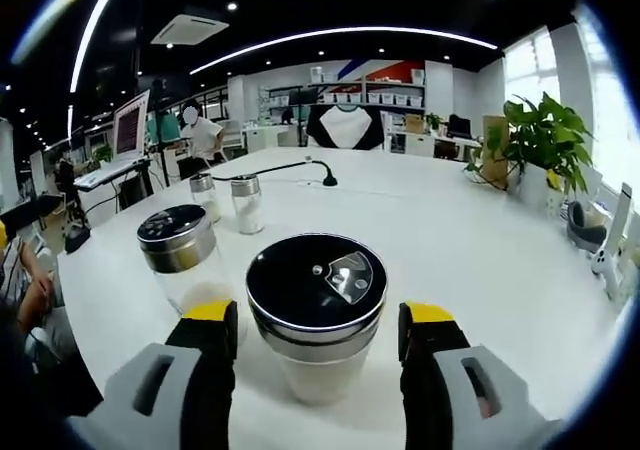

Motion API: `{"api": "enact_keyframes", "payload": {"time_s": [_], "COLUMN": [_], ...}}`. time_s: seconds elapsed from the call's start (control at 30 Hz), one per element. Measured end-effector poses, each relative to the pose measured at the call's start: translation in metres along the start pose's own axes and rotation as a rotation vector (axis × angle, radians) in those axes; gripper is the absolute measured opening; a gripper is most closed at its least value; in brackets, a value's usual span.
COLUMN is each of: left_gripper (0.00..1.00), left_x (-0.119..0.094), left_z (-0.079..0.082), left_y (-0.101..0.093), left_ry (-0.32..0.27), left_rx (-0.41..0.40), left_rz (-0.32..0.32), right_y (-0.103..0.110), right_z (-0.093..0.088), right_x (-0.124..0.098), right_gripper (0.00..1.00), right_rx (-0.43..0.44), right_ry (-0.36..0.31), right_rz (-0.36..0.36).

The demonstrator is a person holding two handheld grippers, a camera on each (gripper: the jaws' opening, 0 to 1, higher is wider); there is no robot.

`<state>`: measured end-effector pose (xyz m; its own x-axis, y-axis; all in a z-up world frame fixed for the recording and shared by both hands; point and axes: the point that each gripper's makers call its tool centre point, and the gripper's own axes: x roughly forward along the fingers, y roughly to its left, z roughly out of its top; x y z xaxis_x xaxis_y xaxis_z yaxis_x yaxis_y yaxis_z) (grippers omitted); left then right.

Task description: Rotate the seasoning bottle until the label or dispensing opening points toward the visible target arrow and the bottle remains upright within the marked orientation range

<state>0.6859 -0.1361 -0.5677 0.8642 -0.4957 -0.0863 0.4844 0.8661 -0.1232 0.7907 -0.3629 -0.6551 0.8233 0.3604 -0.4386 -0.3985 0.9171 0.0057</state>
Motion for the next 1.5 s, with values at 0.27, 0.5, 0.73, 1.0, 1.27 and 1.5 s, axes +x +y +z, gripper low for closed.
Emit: {"api": "enact_keyframes", "payload": {"time_s": [0.27,0.5,0.73,1.0,1.27,1.5], "left_gripper": [0.99,0.99,0.99,0.99,0.99,1.0], "left_x": [-0.001,-0.004,-0.004,-0.005,-0.006,-0.007], "left_z": [-0.002,-0.004,-0.002,-0.002,-0.004,-0.004], "left_y": [0.004,0.007,0.003,0.003,0.002,0.0], "left_ry": [0.004,0.008,0.01,0.009,0.018,0.023], "left_rx": [0.0,-0.009,0.003,-0.005,-0.003,-0.009], "left_rz": [0.006,0.027,0.018,0.021,0.015,0.004], "right_y": [0.003,0.009,0.009,0.011,0.024,0.026], "right_z": [0.003,0.004,0.006,0.009,0.012,0.007], "right_x": [-0.004,-0.009,-0.015,-0.014,-0.021,-0.017], "right_gripper": [0.67,0.65,0.63,0.63,0.57,0.48], "right_rx": [-0.065,-0.209,-0.271,-0.305,-0.315,-0.291], "right_ry": [0.005,-0.012,-0.041,-0.086,-0.094,-0.079], "right_rz": [0.137,0.254,0.362,0.546,0.7,0.735]}}
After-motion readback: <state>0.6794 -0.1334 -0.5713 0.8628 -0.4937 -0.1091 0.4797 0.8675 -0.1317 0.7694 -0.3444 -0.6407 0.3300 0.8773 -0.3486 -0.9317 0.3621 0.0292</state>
